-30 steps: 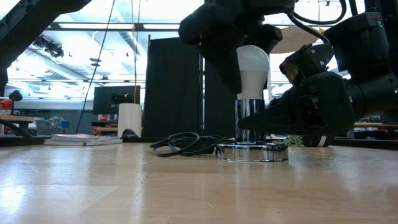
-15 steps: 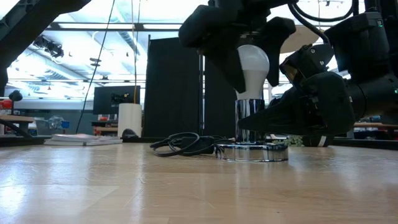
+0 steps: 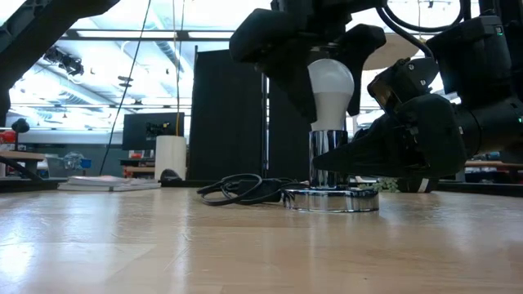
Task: Screw lightbulb
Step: Remove the lightbulb from the lamp
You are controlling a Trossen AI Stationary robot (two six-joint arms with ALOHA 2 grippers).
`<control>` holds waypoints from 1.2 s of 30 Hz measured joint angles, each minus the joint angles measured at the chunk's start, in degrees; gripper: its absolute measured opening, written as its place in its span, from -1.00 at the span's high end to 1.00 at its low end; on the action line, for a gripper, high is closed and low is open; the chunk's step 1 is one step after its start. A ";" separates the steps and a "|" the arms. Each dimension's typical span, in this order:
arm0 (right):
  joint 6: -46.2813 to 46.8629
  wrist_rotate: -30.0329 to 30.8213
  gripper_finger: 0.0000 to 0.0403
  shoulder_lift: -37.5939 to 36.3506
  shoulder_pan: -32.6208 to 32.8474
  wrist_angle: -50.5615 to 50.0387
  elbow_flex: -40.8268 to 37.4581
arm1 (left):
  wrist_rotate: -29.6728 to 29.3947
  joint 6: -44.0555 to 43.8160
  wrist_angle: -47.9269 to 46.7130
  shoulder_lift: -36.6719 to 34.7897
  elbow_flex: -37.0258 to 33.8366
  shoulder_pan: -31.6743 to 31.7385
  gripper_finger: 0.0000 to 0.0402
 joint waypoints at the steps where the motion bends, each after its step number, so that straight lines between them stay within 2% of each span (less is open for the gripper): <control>1: 0.00 0.00 0.02 0.01 0.00 0.02 0.00 | -0.02 0.01 -0.01 0.00 0.00 0.00 -0.66; 11: 0.04 -0.02 0.02 0.01 0.00 0.00 0.02 | -1.14 1.50 -0.02 0.00 0.00 0.02 -0.31; 15: 0.02 -0.02 0.02 0.02 0.00 0.00 0.02 | -1.65 1.00 -0.07 0.01 0.00 -0.04 -0.31; 20: 0.02 -0.02 0.02 0.02 0.00 0.00 0.02 | -1.88 -5.11 -0.04 0.00 0.00 -0.02 -0.38; 29: 0.07 -0.04 0.02 0.02 0.00 0.02 0.02 | -2.32 -26.10 0.05 0.02 0.00 0.00 -0.34; 36: 0.17 -0.04 0.02 0.02 0.00 0.02 0.00 | -2.51 -48.75 2.11 0.03 -0.06 0.04 -0.35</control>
